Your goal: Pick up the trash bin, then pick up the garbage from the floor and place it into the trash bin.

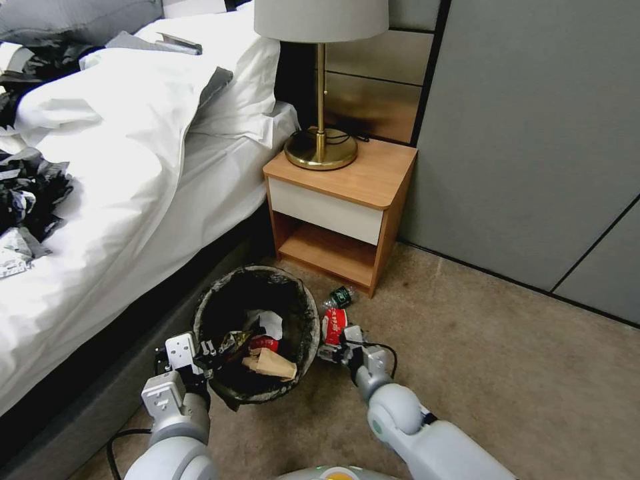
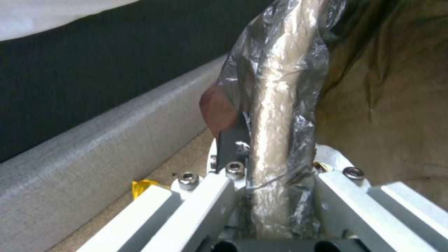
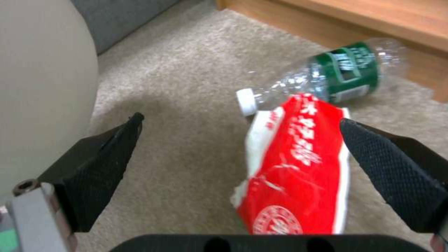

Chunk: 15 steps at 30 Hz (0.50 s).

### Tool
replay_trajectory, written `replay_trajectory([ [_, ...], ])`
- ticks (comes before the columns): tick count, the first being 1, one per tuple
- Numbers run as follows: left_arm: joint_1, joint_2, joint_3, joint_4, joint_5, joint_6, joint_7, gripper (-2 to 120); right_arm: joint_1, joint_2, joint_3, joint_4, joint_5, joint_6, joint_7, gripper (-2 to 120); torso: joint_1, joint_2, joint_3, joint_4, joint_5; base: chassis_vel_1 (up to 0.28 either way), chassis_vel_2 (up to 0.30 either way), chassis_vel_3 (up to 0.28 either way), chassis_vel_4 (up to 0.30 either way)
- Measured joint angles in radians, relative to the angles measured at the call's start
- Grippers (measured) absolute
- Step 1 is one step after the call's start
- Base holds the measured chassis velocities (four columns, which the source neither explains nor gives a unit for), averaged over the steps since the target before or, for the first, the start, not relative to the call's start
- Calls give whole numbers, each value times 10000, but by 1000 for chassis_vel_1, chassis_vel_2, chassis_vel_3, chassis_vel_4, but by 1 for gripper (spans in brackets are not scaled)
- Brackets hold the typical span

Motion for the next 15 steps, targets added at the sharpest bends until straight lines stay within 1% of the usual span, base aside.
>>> replay_trajectory([
  [4,30,12,-18,-4,0,0,-1,0,147,215,-44,-358,11,19,-250,100,0,0,0,-1,0,0,0,0,0],
  [12,7,13,26,-4,28,0,-1,0,310,567,2,-1082,-157,104,-418,100,0,0,0,-1,2,0,0,0,0],
  [15,55,1,35,-32,46,0,-2,0,429,751,105,-1833,-426,366,-519,100,-1,0,0,-1,2,0,0,0,0],
])
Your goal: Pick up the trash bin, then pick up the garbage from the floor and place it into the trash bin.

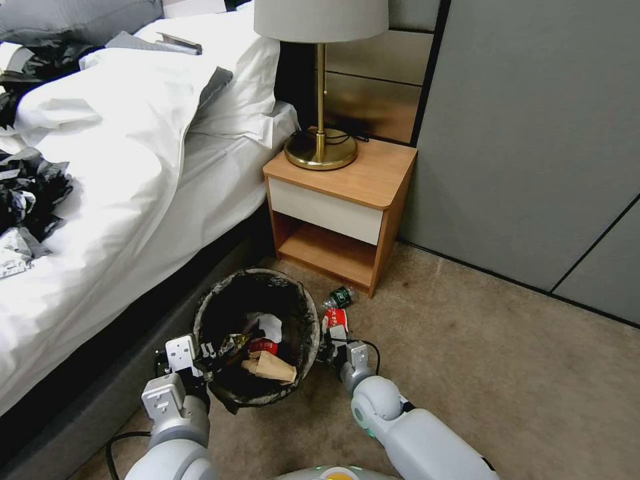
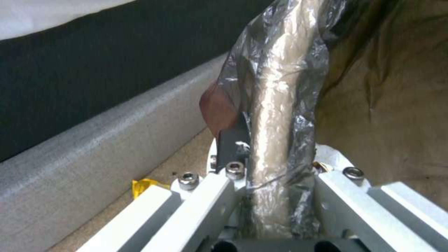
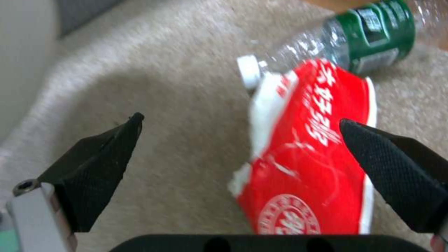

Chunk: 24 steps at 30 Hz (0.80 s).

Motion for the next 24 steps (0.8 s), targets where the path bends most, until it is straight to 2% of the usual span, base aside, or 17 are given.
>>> replay_trajectory([
  [6,122,-15,-35,-100,20,-28,0,0,125,104,153,-807,-293,389,-200,98,0,0,0,0,0,0,0,0,0],
  [8,194,-15,-57,-144,33,-52,-2,0,190,154,258,-1164,-497,609,-341,92,0,0,0,0,0,0,0,0,0],
  [10,220,-15,-60,-161,42,-61,-2,0,228,193,323,-1342,-596,714,-416,91,0,0,0,-1,0,0,0,0,0],
  [12,262,-19,-60,-192,66,-76,-2,0,319,293,427,-1717,-761,924,-599,82,0,1,0,0,0,0,0,0,0],
  [13,262,-19,-60,-192,66,-76,-2,0,319,293,427,-1717,-761,924,-599,82,0,1,0,0,0,0,0,0,0],
  [16,337,-59,-22,-210,154,-110,-4,0,481,485,532,-2348,-1091,1375,-954,68,1,0,0,0,0,0,0,0,0],
  [17,337,-59,-22,-210,154,-110,-4,0,481,485,532,-2348,-1091,1375,-954,68,1,0,0,0,0,0,0,0,0],
  [21,447,-113,21,-264,262,-157,7,0,621,696,563,-2905,-1360,1690,-1146,48,1,0,0,0,0,0,0,0,0],
  [22,447,-113,21,-264,262,-157,7,0,621,696,563,-2905,-1360,1690,-1146,48,1,0,0,0,0,0,0,0,0],
  [24,520,-127,21,-305,302,-188,14,0,668,759,580,-3088,-1442,1782,-1187,38,0,0,-1,0,-1,0,0,0,0],
])
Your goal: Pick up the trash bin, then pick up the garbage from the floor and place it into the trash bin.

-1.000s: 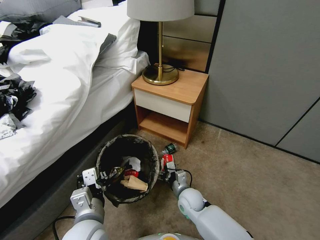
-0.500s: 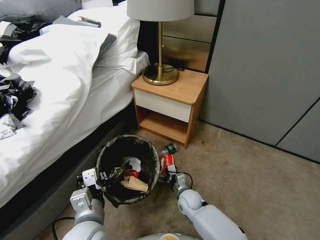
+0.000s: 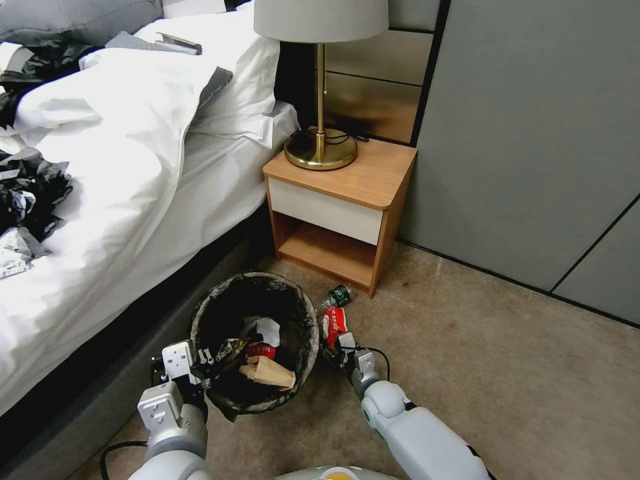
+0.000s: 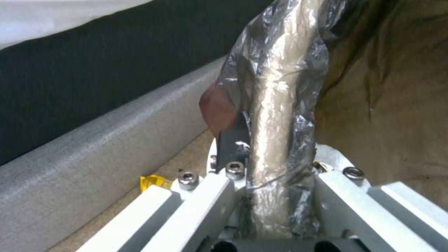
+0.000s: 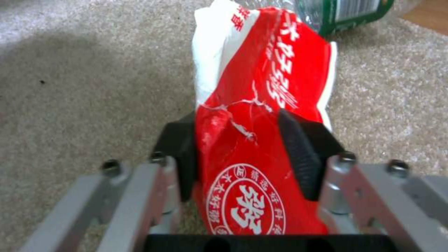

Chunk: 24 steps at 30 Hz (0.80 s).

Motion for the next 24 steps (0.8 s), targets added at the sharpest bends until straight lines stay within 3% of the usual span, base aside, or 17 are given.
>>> replay_trajectory([
  [9,58,-12,0,-52,47,-28,13,0,20,60,29,-111,-58,84,-25,12,0,3,0,0,0,0,0,0,0],
  [11,64,-18,9,-64,56,-33,15,0,-13,33,39,-63,-60,100,-26,1,0,2,0,1,1,0,0,0,0],
  [19,60,-14,20,-90,61,-40,23,0,-138,-122,127,251,-56,148,25,0,0,2,0,2,2,0,0,0,0],
  [24,-10,29,45,-60,55,-42,27,0,-578,-441,329,1309,231,156,305,0,0,2,1,0,2,0,0,0,0],
])
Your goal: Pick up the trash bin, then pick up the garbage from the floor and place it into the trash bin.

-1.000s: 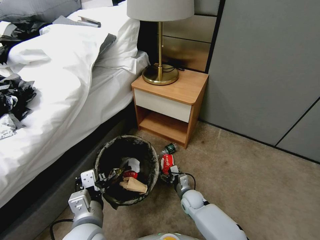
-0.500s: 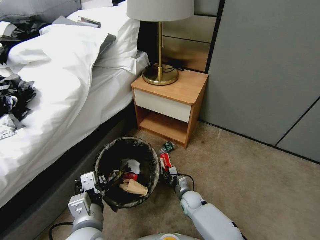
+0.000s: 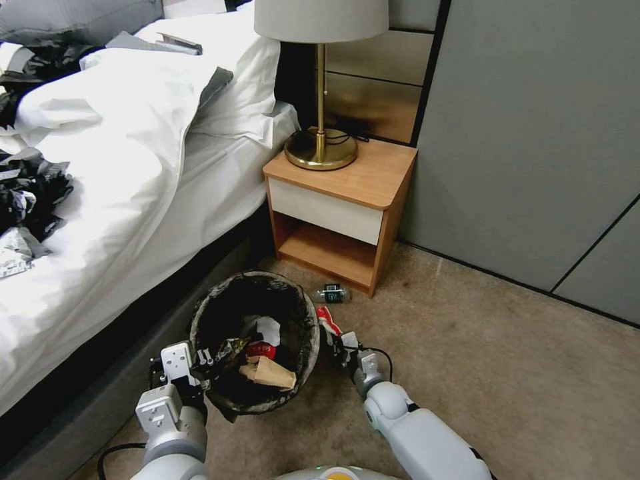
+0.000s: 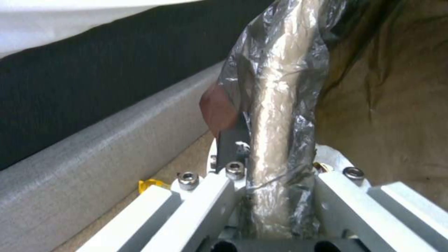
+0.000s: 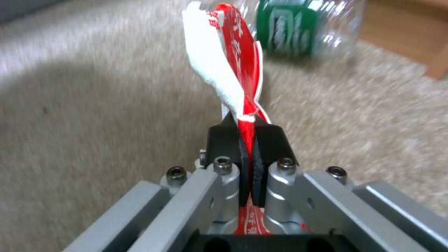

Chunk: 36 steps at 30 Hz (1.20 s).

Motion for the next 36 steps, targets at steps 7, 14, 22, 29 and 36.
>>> replay_trajectory([
  [7,-42,110,-12,142,-60,2,1,0,-986,-522,379,2300,488,122,342,0,0,-1,0,-2,-1,0,0,0,0],
  [14,-70,156,12,330,-127,30,1,0,-1981,-861,1001,4387,25,1150,252,0,-1,-1,0,0,-2,0,0,0,0],
  [22,-77,272,46,505,-214,83,-8,0,-3001,-1470,1877,7815,222,2865,-2422,0,-1,-2,0,0,-1,0,0,0,0],
  [29,-193,300,110,627,-239,109,-9,0,-3402,-1968,1520,9868,410,2991,-3473,0,-1,-2,-1,0,-2,0,0,0,0],
  [36,-257,336,119,639,-316,149,-13,0,-3949,-2595,824,10021,-169,2997,-3811,0,-1,-2,-1,0,-1,0,0,0,0],
])
